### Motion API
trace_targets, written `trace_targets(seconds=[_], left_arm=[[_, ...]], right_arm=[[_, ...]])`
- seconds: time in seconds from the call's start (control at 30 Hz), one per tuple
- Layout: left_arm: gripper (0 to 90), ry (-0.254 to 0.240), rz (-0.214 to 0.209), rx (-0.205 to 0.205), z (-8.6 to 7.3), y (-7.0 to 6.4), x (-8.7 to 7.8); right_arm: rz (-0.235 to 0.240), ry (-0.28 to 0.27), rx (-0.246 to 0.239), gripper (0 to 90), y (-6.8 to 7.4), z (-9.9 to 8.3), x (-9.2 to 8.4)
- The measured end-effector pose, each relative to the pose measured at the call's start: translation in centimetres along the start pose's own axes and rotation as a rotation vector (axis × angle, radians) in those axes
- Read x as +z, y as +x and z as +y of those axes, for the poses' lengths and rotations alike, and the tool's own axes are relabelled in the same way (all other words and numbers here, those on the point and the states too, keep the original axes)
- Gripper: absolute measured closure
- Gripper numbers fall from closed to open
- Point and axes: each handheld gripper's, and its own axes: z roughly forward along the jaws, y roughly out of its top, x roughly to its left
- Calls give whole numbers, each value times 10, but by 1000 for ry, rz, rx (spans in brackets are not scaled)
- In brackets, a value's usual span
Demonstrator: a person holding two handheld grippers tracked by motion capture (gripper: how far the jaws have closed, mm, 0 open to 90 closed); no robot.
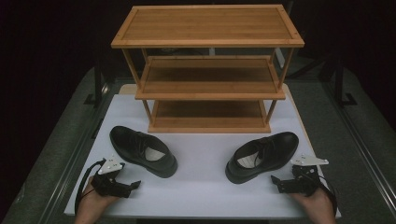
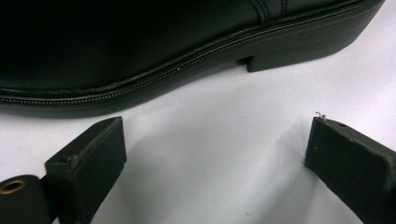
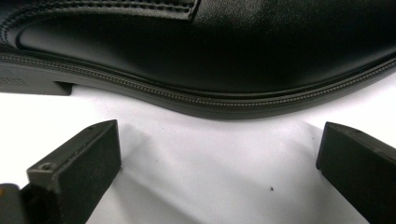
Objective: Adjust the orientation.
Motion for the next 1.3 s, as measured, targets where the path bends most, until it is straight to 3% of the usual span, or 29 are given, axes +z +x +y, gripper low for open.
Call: trace_targets(seconds=[0.17,0.3,0.33,0.43,0.47,0.53,0.57,0.73,1.07,1.3], left_arm=[[161,-11,-8,6,0,-2,-5],[341,-5,-20,6,-1,-3,-10],[341,-2,-27,5,0,-2,-11],[519,4,-34,-6,1,-2,-15],[519,3,-42,-13,1,-1,-17],[668,-5,-47,-37,3,0,-19],[668,-2,-51,-49,4,1,-21],[898,-15,-42,-97,11,7,-29],[900,-34,31,-143,19,24,-46],[900,-38,90,-149,26,41,-54]], right_arm=[[0,0,0,0,0,0,0],[0,0,0,0,0,0,0],[-1,1,0,0,0,0,0],[-1,0,0,0,0,0,0],[-1,0,0,0,0,0,0],[-2,1,-1,0,0,0,0],[-1,1,0,0,0,0,0],[-1,0,0,0,0,0,0],[-2,0,-1,0,0,0,0],[-2,0,0,0,1,0,0]])
